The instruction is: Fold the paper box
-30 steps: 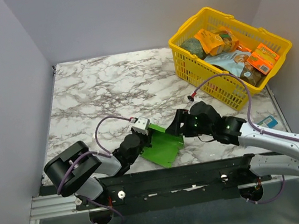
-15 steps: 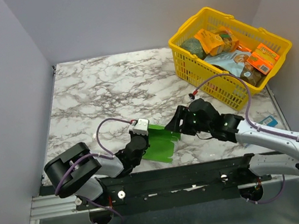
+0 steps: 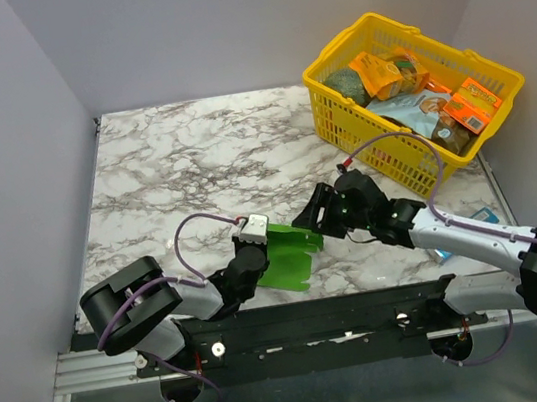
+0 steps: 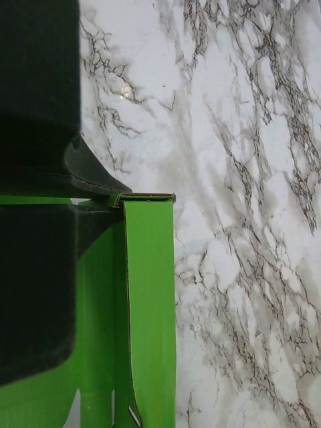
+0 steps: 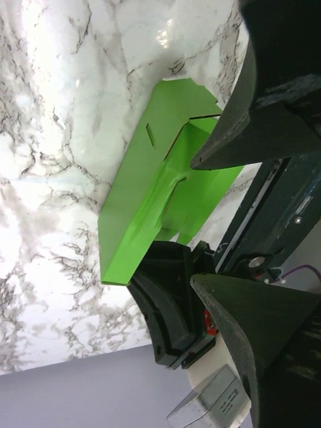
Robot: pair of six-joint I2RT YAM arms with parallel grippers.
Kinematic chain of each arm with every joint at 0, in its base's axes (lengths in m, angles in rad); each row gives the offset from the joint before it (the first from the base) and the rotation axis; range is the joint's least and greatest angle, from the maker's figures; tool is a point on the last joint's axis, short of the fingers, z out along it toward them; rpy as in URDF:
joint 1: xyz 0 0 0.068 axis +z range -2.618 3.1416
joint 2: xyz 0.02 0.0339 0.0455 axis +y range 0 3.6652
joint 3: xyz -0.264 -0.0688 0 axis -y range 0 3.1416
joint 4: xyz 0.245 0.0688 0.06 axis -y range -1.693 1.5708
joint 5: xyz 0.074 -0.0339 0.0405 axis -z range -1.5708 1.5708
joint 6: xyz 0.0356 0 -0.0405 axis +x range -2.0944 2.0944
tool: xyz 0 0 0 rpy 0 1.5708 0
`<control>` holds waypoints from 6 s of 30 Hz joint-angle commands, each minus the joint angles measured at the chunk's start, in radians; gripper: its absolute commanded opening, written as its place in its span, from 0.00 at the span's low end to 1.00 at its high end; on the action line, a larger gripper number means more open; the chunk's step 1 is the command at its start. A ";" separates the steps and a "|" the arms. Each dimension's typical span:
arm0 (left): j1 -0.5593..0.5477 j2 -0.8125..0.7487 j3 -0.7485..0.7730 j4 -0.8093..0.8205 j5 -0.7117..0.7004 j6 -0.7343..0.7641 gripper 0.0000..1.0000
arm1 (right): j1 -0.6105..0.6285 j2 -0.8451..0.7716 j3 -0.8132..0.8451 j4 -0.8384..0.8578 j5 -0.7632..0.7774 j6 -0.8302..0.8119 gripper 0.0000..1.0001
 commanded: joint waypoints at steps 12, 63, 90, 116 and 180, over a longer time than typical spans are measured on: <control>-0.026 -0.007 0.018 -0.010 -0.095 0.016 0.00 | -0.022 0.019 -0.096 0.078 -0.033 0.072 0.68; -0.253 -0.070 0.091 -0.393 -0.247 -0.319 0.00 | -0.100 0.036 -0.272 0.512 -0.059 0.388 0.00; -0.011 -0.125 0.301 -0.777 -0.025 -0.317 0.00 | -0.099 -0.213 -0.220 0.322 0.084 0.146 0.70; 0.101 -0.219 0.383 -0.921 0.144 -0.299 0.00 | -0.008 0.078 -0.064 0.152 0.013 -0.147 0.48; 0.089 -0.116 0.398 -0.906 0.169 -0.205 0.00 | -0.039 0.046 -0.128 0.266 -0.002 -0.064 0.53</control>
